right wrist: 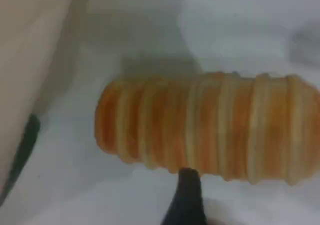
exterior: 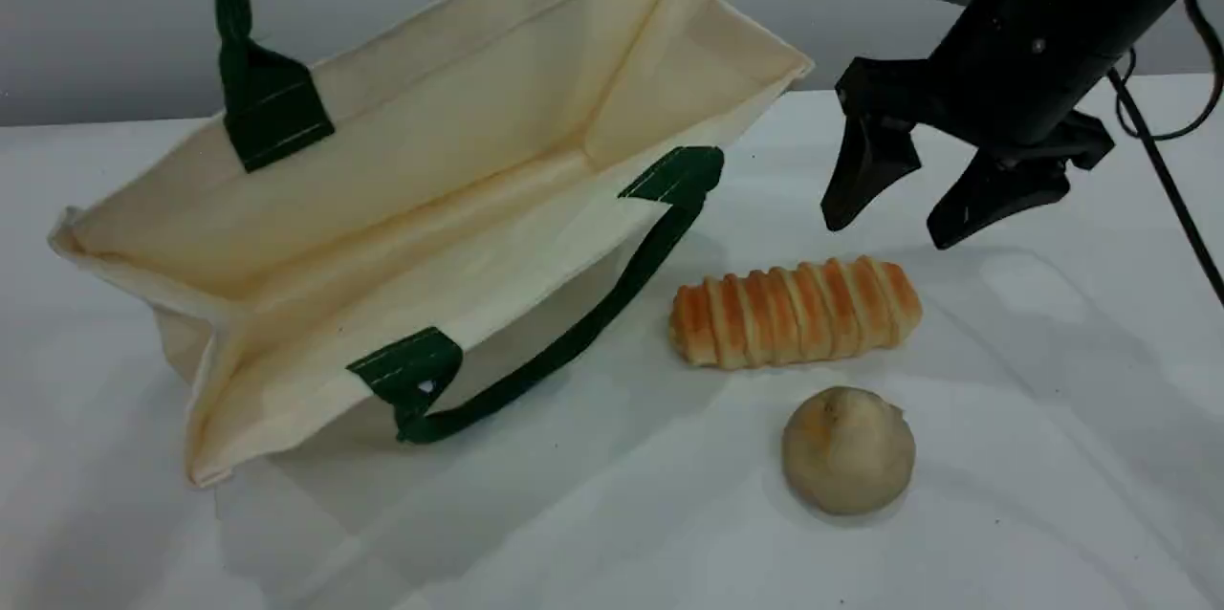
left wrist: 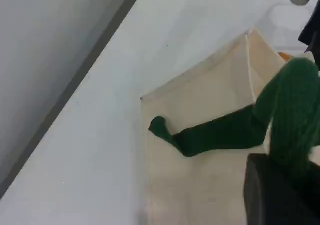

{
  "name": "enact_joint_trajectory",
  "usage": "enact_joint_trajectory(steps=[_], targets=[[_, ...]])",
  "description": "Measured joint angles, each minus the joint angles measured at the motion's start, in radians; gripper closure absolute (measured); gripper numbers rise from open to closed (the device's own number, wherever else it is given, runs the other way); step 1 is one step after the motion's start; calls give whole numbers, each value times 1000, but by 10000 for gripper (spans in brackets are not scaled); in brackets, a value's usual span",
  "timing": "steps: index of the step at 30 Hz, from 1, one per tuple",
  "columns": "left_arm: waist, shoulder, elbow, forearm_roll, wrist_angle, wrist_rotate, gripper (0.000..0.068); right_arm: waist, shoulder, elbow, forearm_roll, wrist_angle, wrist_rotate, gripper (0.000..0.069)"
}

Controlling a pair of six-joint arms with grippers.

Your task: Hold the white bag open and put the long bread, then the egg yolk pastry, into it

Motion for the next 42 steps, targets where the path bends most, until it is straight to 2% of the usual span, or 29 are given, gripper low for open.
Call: enact_joint_trajectory(steps=[11, 24, 29, 38, 42], targets=[[0, 0, 0, 1, 0, 0, 589, 29, 66, -1, 83, -42, -65, 127], [0, 0, 0, 0, 0, 0, 589, 50, 122, -48, 81, -74, -66, 129], [0, 0, 0, 0, 0, 0, 589, 50, 142, -49, 77, -94, -66, 164], [0, 0, 0, 0, 0, 0, 589, 50, 196, -51, 85, -97, -66, 179], [0, 0, 0, 0, 0, 0, 589, 50, 198, -51, 80, -102, -65, 234]])
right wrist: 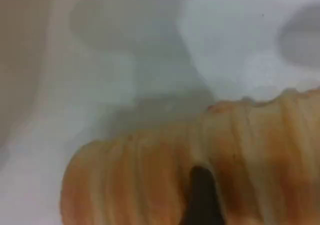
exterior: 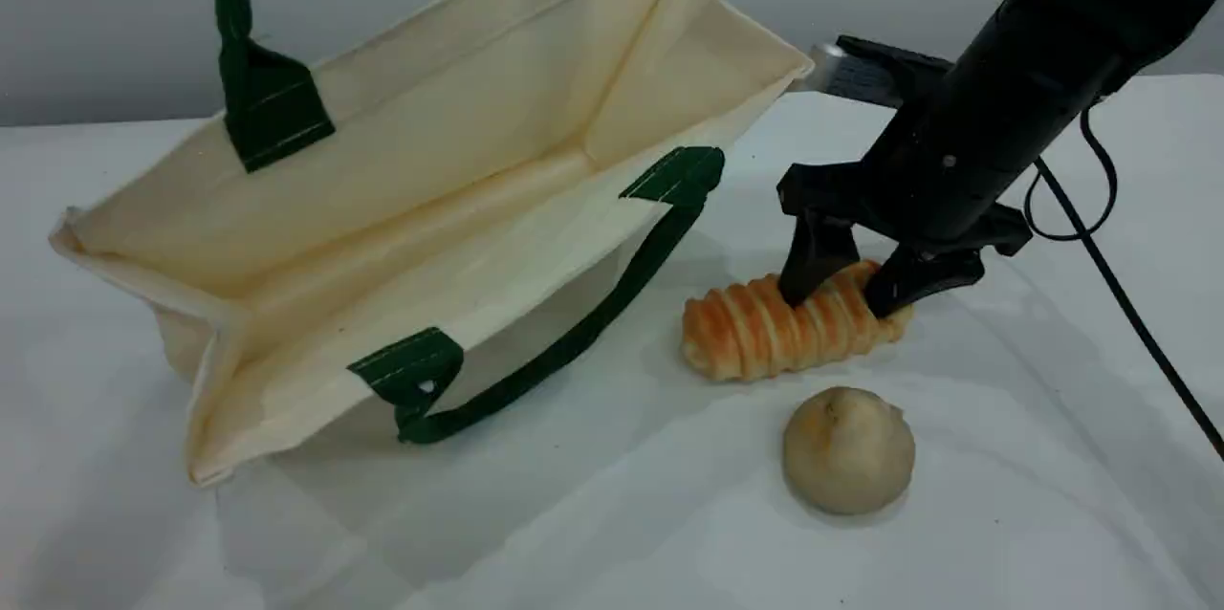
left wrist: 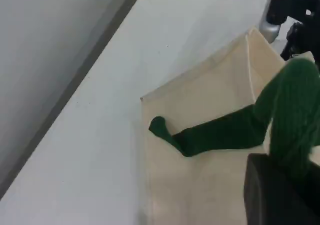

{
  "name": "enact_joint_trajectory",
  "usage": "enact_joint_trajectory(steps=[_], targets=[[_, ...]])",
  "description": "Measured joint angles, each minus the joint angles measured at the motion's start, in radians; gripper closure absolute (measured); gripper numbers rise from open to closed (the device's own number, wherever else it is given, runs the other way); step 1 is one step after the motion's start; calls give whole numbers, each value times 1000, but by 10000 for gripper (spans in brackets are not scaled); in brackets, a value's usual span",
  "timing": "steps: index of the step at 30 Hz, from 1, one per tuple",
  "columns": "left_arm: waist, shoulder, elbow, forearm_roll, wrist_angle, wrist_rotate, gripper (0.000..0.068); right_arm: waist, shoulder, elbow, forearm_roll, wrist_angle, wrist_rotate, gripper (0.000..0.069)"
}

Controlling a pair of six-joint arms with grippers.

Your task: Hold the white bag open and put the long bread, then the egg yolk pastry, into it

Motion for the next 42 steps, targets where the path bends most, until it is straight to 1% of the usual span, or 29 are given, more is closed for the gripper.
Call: enact_joint_trajectory(steps=[8, 10, 14, 19, 23, 28, 32, 39, 42], targets=[[0, 0, 0, 0, 0, 0, 589, -1, 2, 2, -12, -4, -8, 451], [0, 0, 0, 0, 0, 0, 589, -1, 2, 2, -12, -4, -10, 478], [0, 0, 0, 0, 0, 0, 589, -1, 2, 2, -18, 1, -10, 510], [0, 0, 0, 0, 0, 0, 589, -1, 2, 2, -34, 8, -11, 581], [0, 0, 0, 0, 0, 0, 589, -1, -3, 2, -60, 13, 1, 595], [0, 0, 0, 0, 0, 0, 589, -17, -42, 6, -136, 56, 47, 600], [0, 0, 0, 0, 0, 0, 589, -66, -115, 5, -161, 73, 75, 608], [0, 0, 0, 1, 0, 2, 589, -167, -234, 4, -193, 150, 93, 613], [0, 0, 0, 3, 0, 8, 589, -174, -282, 5, -195, 176, 94, 619]])
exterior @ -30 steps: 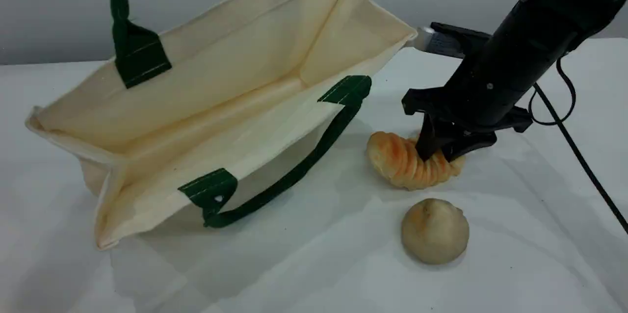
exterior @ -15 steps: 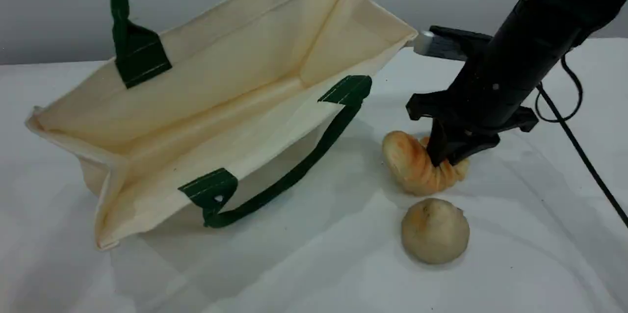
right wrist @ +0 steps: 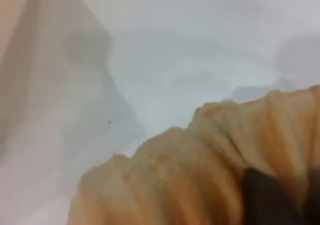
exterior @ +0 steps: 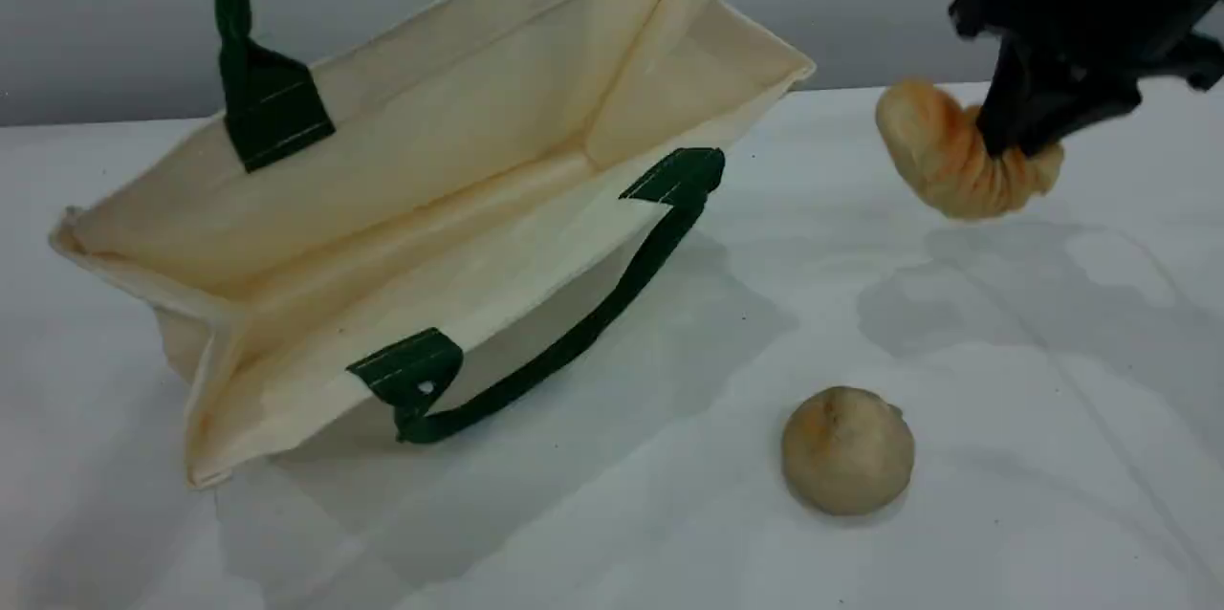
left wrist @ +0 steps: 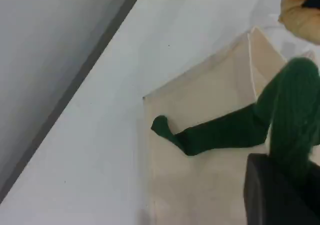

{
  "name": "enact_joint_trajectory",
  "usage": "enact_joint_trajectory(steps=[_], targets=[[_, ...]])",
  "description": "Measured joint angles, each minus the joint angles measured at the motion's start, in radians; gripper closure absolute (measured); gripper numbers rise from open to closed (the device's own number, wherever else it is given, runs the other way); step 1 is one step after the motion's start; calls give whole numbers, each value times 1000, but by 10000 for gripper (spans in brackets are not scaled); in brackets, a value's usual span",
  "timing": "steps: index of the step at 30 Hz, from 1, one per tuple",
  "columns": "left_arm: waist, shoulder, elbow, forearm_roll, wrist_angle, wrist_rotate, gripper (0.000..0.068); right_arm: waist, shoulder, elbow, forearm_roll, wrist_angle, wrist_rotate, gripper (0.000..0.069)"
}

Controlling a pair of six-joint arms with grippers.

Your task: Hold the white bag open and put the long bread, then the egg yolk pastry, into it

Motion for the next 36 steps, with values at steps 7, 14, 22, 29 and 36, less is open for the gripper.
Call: enact_joint_trajectory(steps=[7, 14, 22, 29, 36], targets=[[0, 0, 0, 1, 0, 0, 589, 5, -137, 41, 1, -5, -8, 618], [0, 0, 0, 1, 0, -1, 589, 5, -341, 165, 45, -53, -39, 618], [0, 0, 0, 1, 0, -8, 589, 145, -503, 254, 151, -127, -137, 628], [0, 1, 0, 0, 0, -9, 589, 350, -491, 268, 147, -242, -153, 629], [0, 1, 0, 0, 0, -32, 589, 487, -415, 268, 147, -321, -169, 631]])
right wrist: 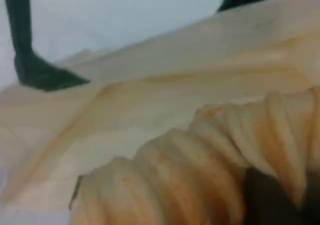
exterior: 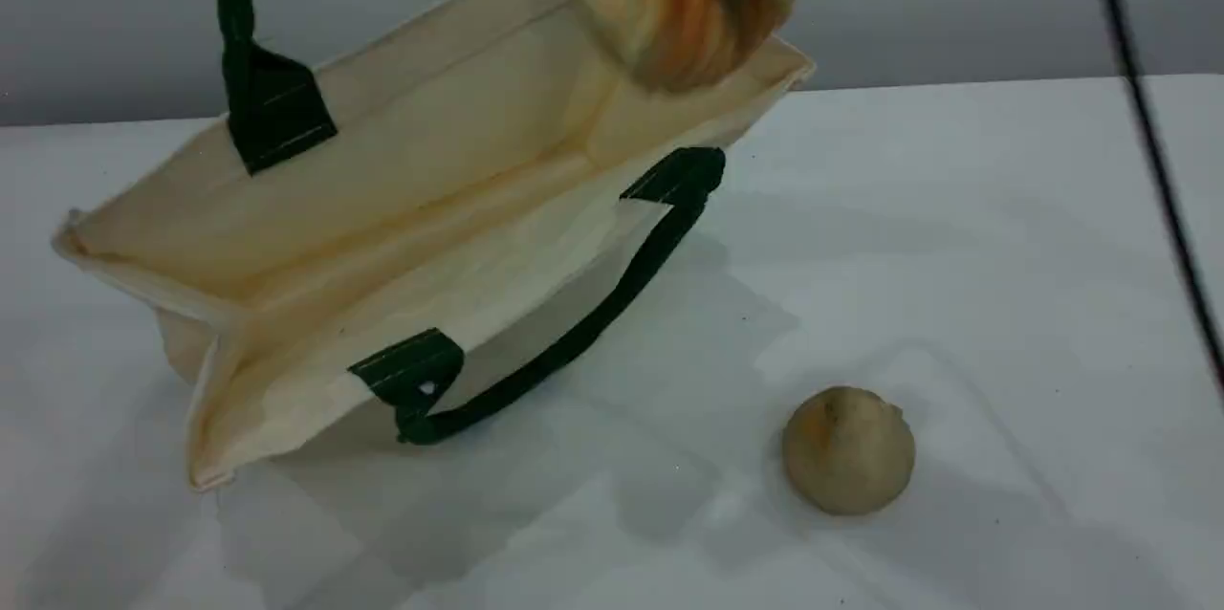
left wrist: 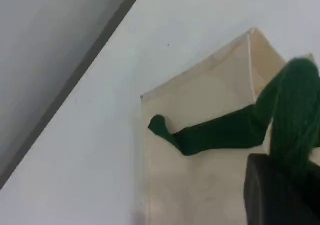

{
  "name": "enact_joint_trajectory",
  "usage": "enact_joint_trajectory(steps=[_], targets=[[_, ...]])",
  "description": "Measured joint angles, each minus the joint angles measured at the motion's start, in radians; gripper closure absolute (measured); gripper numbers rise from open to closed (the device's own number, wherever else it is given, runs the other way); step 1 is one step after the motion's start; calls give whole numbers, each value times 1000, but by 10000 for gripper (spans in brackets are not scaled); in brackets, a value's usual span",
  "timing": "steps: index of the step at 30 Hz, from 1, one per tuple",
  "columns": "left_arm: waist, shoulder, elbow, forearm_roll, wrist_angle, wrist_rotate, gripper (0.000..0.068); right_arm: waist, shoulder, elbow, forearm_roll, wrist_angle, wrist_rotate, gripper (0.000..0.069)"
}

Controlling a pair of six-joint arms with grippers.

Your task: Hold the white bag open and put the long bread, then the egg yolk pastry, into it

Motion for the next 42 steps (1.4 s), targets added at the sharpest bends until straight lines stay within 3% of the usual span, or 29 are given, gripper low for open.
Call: enact_joint_trajectory(steps=[13, 24, 33, 38, 42], targets=[[0, 0, 0, -1, 0, 1, 589, 128, 187, -26, 19, -252, -21, 633], [0, 0, 0, -6, 0, -1, 589, 127, 360, -142, 19, -267, -21, 633], [0, 0, 0, -6, 0, -2, 589, 127, 408, -163, 42, -315, -18, 628], [0, 0, 0, -5, 0, -2, 589, 127, 408, -163, 47, -305, -19, 561], [0, 0, 0, -5, 0, -2, 589, 127, 408, -163, 75, -299, -18, 398]])
